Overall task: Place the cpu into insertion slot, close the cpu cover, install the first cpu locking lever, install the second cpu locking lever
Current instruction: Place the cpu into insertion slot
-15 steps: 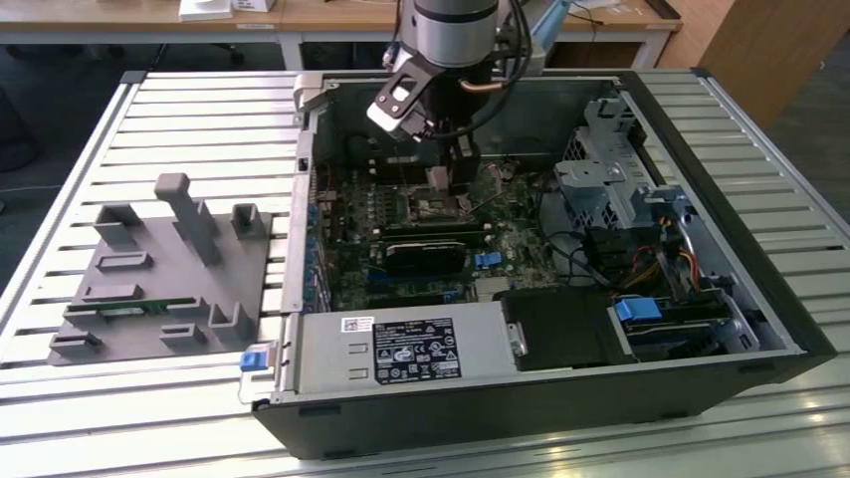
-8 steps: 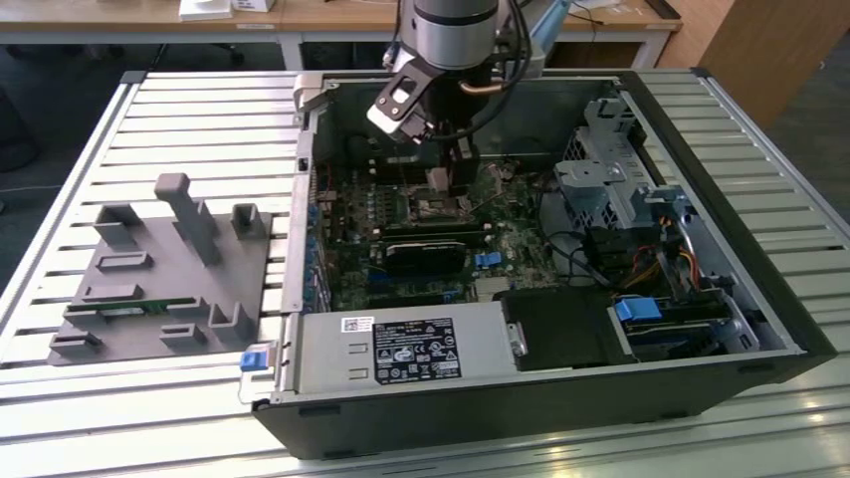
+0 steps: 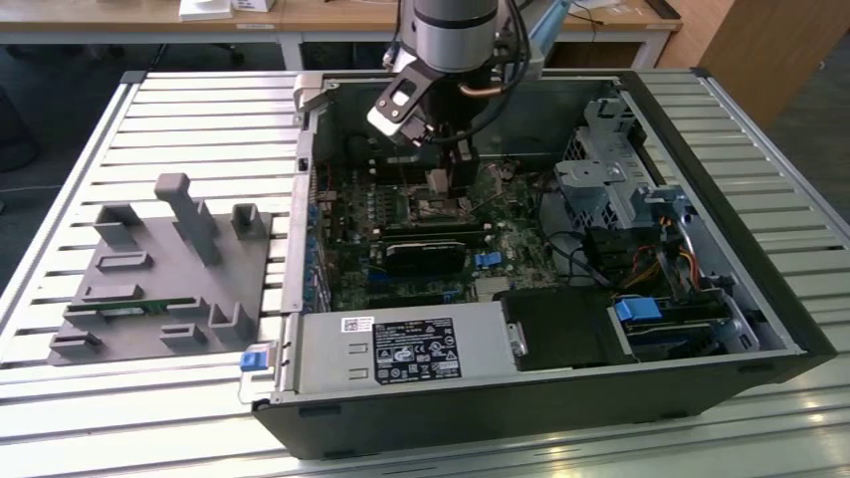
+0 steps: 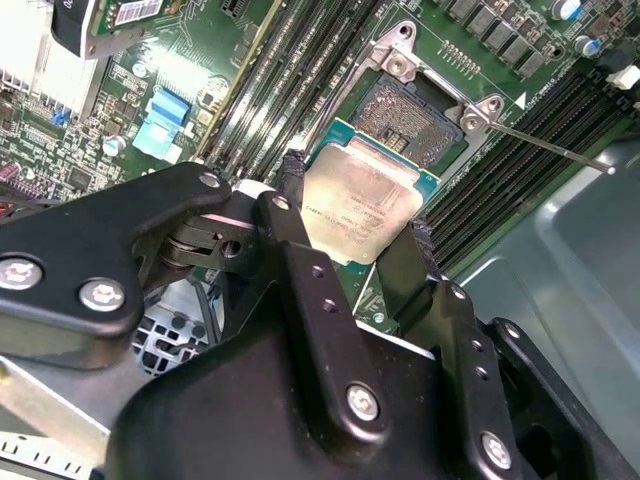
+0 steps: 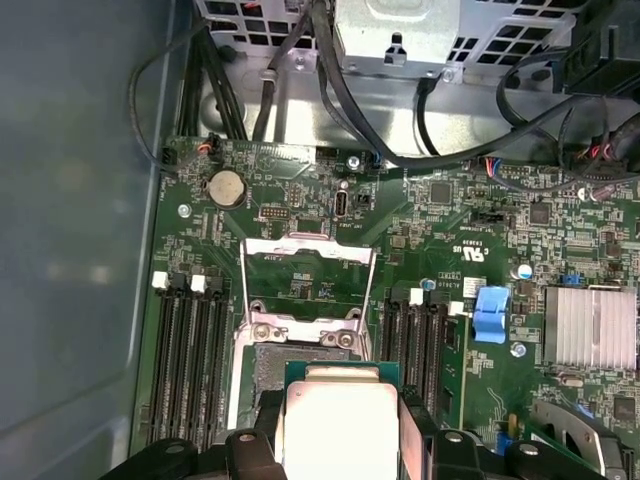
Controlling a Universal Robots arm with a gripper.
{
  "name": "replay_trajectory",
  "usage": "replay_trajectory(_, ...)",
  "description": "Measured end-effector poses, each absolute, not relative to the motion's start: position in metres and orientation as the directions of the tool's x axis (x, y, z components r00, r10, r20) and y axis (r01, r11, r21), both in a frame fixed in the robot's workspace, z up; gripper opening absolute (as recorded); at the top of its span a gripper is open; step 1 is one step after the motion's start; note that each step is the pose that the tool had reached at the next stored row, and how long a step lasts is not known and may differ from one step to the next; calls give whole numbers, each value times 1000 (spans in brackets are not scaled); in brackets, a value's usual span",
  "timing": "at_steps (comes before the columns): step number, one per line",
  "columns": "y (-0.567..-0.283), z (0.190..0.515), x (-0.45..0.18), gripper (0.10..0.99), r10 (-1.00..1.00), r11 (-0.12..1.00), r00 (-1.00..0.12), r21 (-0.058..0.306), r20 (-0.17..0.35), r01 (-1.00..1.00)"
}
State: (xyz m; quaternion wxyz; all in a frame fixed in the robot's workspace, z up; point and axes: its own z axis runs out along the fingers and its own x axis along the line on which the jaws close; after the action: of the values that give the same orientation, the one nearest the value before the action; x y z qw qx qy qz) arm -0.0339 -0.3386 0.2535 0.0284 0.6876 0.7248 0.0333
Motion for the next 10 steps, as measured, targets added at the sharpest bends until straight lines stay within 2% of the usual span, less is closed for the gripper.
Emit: replay_trajectory(10,-339,251,-34,541,999,52,-53,87,5,995)
